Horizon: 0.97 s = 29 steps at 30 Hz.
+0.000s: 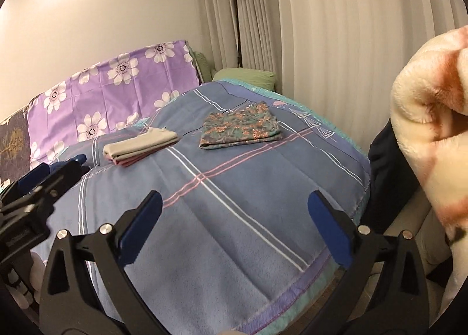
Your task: Fold small clothes
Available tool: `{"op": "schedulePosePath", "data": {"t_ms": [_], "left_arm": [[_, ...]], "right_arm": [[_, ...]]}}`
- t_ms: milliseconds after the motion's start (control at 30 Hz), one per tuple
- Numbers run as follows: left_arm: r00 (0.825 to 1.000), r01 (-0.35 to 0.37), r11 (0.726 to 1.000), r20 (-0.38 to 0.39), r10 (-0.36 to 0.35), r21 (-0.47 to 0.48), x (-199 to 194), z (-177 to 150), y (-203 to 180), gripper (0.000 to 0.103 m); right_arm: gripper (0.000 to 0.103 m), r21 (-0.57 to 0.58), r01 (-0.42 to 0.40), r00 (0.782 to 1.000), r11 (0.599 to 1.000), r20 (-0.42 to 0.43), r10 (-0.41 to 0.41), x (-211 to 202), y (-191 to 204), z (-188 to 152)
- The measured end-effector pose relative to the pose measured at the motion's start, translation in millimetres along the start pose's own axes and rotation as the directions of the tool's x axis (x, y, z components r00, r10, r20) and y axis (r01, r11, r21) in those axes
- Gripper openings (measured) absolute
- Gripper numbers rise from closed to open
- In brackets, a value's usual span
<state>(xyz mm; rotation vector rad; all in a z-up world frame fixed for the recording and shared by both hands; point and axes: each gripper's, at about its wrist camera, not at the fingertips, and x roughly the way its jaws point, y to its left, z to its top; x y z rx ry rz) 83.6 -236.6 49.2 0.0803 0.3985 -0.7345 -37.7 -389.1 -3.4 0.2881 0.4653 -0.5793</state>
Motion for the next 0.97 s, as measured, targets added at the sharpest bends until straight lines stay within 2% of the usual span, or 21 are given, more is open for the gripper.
{"op": "schedulePosePath", "data": {"t_ms": [267, 433, 733, 967], "left_arm": [[0.999, 0.029, 1.0, -0.041, -0.029, -0.002, -3, -13, 3, 0.102], [1.0, -0.003, 0.999, -0.019, 0.004, 0.05, -12, -16, -1, 0.102], [1.0, -0.007, 0.999, 0.014, 0.006, 0.047, -26, -12, 6, 0.102], [1.0, -0.006, 0.998, 0.001, 0.006, 0.06, -27, -14, 6, 0.102]], "right_arm": [[0.101, 0.001, 0.02, 1.0, 1.0, 0.011, -0.02, -5, 5, -3], [0.101, -0.008, 0.039, 0.999, 0.999, 0.014, -0.039, -6, 5, -3], [0.101, -0.002, 0.057, 0.998, 0.998, 0.004, -0.057, -5, 4, -4], [0.101, -0.007, 0.053, 0.999, 0.999, -0.001, -0.053, -3, 4, -4]]}}
